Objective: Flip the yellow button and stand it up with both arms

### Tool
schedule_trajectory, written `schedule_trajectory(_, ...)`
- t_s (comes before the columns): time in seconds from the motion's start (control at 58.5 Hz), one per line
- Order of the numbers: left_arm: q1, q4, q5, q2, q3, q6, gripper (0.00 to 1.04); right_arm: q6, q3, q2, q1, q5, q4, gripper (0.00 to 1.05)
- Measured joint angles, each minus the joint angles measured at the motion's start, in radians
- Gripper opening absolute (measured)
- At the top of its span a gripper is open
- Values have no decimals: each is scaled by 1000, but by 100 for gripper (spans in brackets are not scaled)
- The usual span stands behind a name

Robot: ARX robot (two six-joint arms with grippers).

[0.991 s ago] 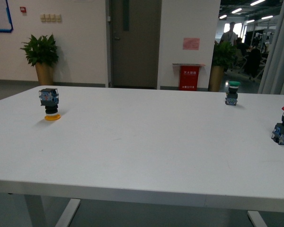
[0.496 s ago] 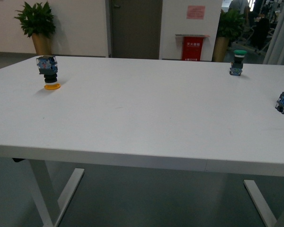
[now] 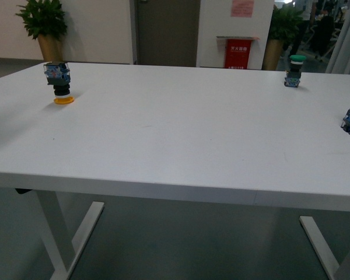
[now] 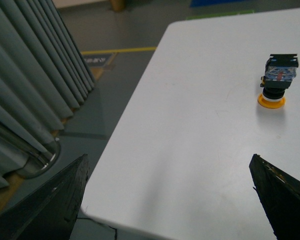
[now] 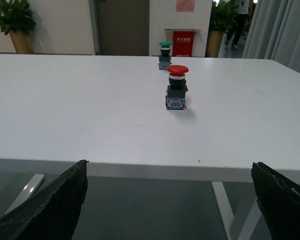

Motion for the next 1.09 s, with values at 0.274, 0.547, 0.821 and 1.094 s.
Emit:
schedule_trajectory(0.274, -72, -185, 150, 286, 365, -86, 99, 0, 0, 0, 0, 0, 0, 98)
schedule_trajectory(0.547, -112, -357, 261, 469, 623, -169, 99, 0, 0, 0, 0, 0, 0, 98)
schedule_trajectory(0.821, -139, -374, 229, 555, 716, -169, 99, 0, 0, 0, 0, 0, 0, 98)
schedule_trajectory(1.094, -147, -385, 216, 615, 786, -163, 99, 0, 0, 0, 0, 0, 0, 98)
